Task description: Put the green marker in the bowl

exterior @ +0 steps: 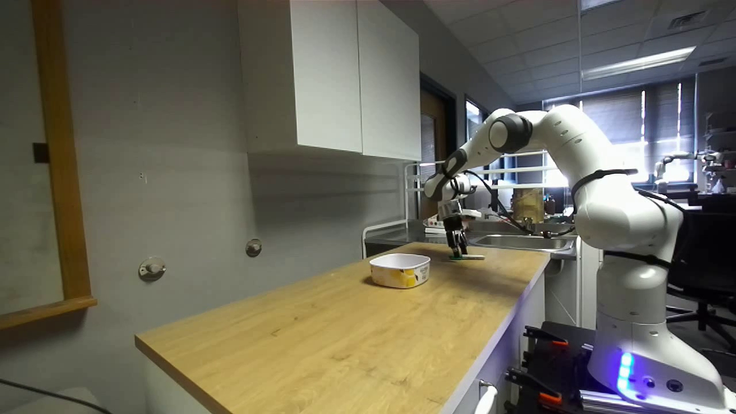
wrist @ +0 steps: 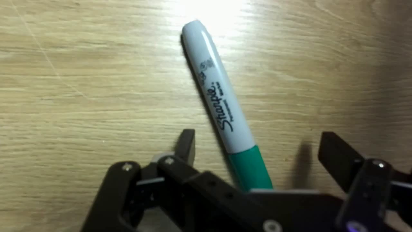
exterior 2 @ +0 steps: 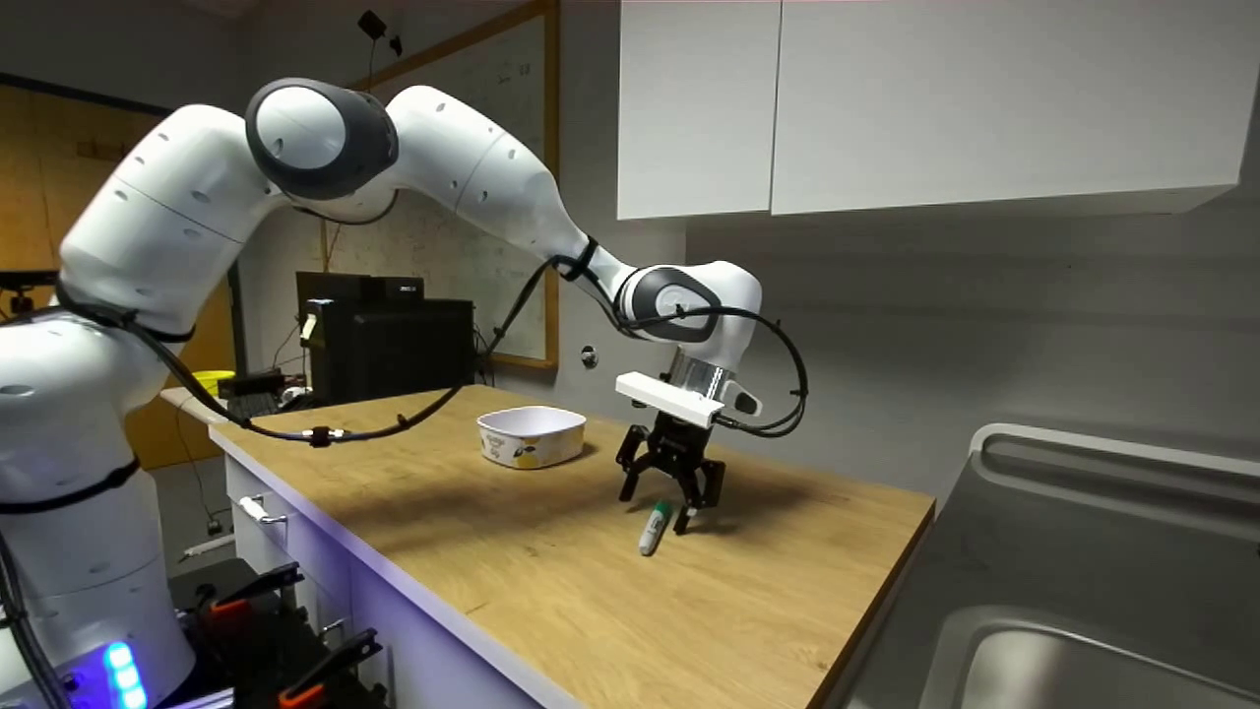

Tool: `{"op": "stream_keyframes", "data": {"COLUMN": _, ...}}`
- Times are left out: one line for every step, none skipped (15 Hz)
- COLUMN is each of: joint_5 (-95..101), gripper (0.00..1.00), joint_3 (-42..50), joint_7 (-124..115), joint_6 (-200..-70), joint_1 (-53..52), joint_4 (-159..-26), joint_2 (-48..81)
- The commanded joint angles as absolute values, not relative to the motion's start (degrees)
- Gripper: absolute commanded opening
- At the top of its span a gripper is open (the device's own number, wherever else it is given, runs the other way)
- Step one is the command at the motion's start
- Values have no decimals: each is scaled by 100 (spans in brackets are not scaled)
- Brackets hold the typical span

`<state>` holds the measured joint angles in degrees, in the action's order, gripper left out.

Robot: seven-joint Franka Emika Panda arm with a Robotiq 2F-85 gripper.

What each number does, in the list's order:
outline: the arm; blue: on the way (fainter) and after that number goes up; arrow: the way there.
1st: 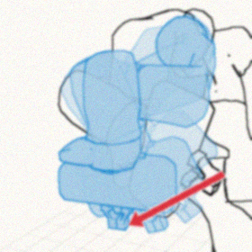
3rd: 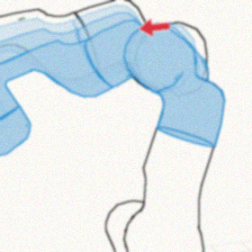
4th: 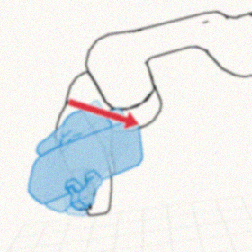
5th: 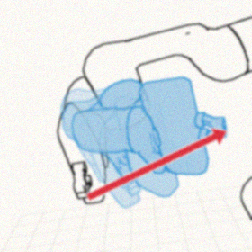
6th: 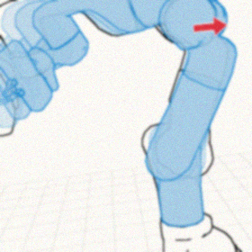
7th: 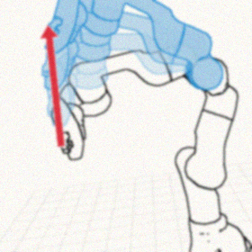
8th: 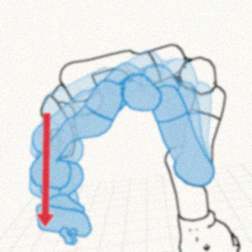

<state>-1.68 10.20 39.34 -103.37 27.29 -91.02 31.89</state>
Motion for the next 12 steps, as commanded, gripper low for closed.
{"op": "stream_keyframes", "data": {"joint_5": 33, "gripper": 100, "joint_3": 999, "joint_7": 4153, "joint_6": -10465, "joint_1": 2689, "joint_4": -9208, "joint_2": 3205}}
{"op": "stream_keyframes", "data": {"joint_5": 55, "gripper": 99, "joint_3": 992, "joint_7": 4189, "joint_6": -10518, "joint_1": 2679, "joint_4": -9237, "joint_2": 3197}}
{"op": "stream_keyframes", "data": {"joint_5": 73, "gripper": 75, "joint_3": 990, "joint_7": 4213, "joint_6": -10560, "joint_1": 2673, "joint_4": -9261, "joint_2": 3188}}
{"op": "stream_keyframes", "data": {"joint_5": 89, "gripper": 74, "joint_3": 987, "joint_7": 4240, "joint_6": -10595, "joint_1": 2670, "joint_4": -9275, "joint_2": 3179}}
{"op": "stream_keyframes", "data": {"joint_5": 108, "gripper": 70, "joint_3": 986, "joint_7": 4269, "joint_6": -10644, "joint_1": 2665, "joint_4": -9306, "joint_2": 3159}}
{"op": "stream_keyframes", "data": {"joint_5": 122, "gripper": 63, "joint_3": 984, "joint_7": 4291, "joint_6": -10688, "joint_1": 2665, "joint_4": -9311, "joint_2": 3149}}
{"op": "stream_keyframes", "data": {"joint_5": 130, "gripper": 56, "joint_3": 981, "joint_7": 4316, "joint_6": -10721, "joint_1": 2667, "joint_4": -9291, "joint_2": 3151}}
{"op": "stream_keyframes", "data": {"joint_5": 123, "gripper": 46, "joint_3": 977, "joint_7": 4339, "joint_6": -10754, "joint_1": 2667, "joint_4": -9275, "joint_2": 3147}}
{"op": "stream_keyframes", "data": {"joint_5": 114, "gripper": 39, "joint_3": 975, "joint_7": 4360, "joint_6": -10780, "joint_1": 2666, "joint_4": -9257, "joint_2": 3147}}
{"op": "stream_keyframes", "data": {"joint_5": 111, "gripper": 32, "joint_3": 976, "joint_7": 4382, "joint_6": -10787, "joint_1": 2662, "joint_4": -9244, "joint_2": 3134}}
{"op": "stream_keyframes", "data": {"joint_5": 109, "gripper": 24, "joint_3": 979, "joint_7": 4403, "joint_6": -10799, "joint_1": 2657, "joint_4": -9244, "joint_2": 3121}}
{"op": "stream_keyframes", "data": {"joint_5": 113, "gripper": 17, "joint_3": 984, "joint_7": 4409, "joint_6": -10814, "joint_1": 2650, "joint_4": -9256, "joint_2": 3098}}
